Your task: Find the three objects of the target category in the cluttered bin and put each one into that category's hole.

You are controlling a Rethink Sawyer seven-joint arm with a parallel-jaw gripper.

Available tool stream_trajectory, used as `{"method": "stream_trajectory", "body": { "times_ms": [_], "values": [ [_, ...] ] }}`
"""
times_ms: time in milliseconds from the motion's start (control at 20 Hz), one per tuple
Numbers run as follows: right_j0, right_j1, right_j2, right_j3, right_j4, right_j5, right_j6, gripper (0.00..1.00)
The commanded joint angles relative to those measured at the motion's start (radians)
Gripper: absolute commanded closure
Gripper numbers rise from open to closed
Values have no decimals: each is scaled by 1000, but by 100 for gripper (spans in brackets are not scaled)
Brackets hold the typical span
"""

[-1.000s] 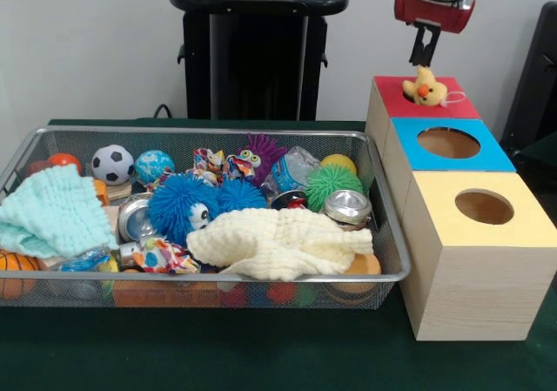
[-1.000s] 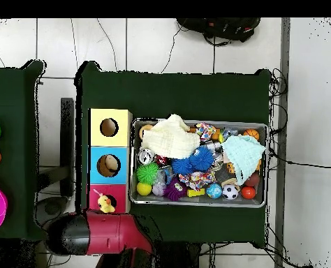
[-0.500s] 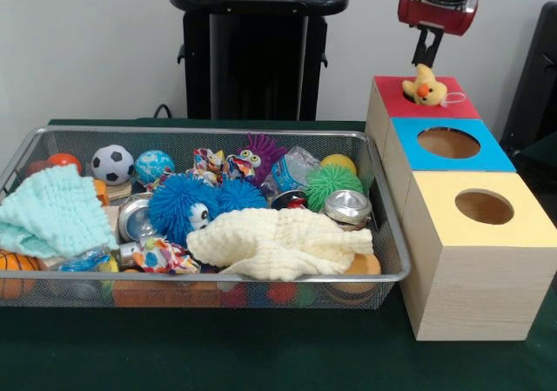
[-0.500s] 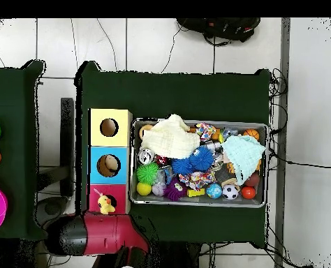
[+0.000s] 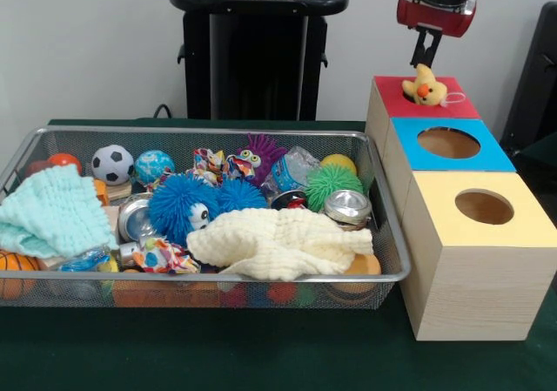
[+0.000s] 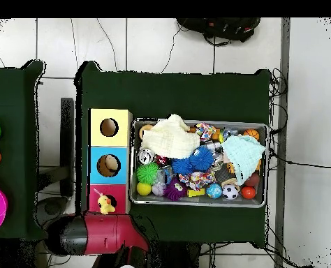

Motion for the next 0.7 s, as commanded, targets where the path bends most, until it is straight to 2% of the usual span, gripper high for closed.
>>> {"method": "stream_trajectory", "body": {
  "times_ms": [50, 400, 600, 700],
  "values": [
    [-8, 30, 25, -6, -10, -21, 129, 100],
    [14, 40, 13, -29, -11, -5, 147, 100],
    [23, 141, -2, -105, -20, -39, 161, 100],
    [36, 170, -13, -139, -12, -35, 176, 100]
  ]
}}
